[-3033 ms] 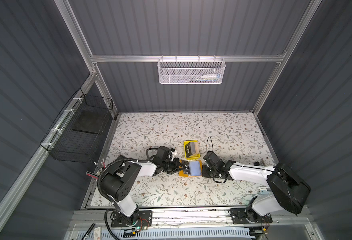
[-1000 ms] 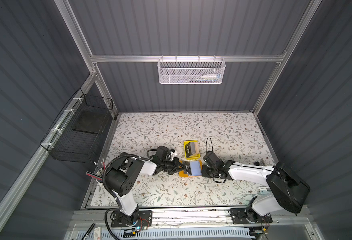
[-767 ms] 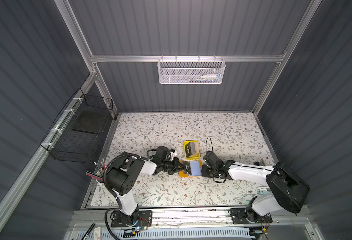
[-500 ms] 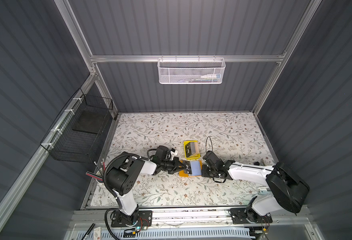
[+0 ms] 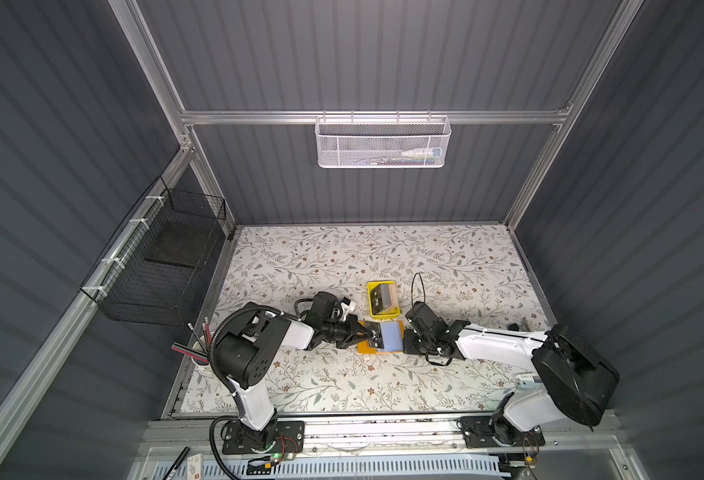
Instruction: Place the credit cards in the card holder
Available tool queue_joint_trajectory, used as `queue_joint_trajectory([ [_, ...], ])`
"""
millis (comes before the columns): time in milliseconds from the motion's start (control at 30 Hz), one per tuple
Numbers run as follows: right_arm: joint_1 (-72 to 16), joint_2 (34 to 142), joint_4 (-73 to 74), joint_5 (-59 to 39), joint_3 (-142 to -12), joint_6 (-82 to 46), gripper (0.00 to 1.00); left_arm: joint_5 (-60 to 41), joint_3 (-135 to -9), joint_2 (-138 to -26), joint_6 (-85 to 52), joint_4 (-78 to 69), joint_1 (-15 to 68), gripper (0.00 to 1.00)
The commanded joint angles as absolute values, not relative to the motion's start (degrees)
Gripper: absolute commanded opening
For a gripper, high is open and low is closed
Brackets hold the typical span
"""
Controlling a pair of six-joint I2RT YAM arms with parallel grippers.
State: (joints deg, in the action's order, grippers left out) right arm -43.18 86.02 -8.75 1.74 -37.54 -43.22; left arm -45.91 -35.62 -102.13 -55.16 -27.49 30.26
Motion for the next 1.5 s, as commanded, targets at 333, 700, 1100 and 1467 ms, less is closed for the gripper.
queue_joint_trajectory([
  [333,-43.1,89.0,-11.7,4.1,-36.6,-42.8,0.08,-45.7,-37.3,-100.7,-51.1,-23.7,30.0,0.0],
  [700,-43.2,89.5,-12.5,3.6,-38.3,-42.0,0.08,-47.1,-37.0,-102.2,-54.2,-29.0,30.0,0.0],
  [1100,-43.2,89.7,-13.2,4.2,-38.1,-42.3,0.08,-46.9,-36.2,-102.1,-54.4,-28.8,30.0,0.0],
  [1467,-43.4,89.1,-12.3,5.0,-37.3,-42.0,0.08,-46.3,-36.3,-102.8,-53.0,-27.5,30.0,0.0],
])
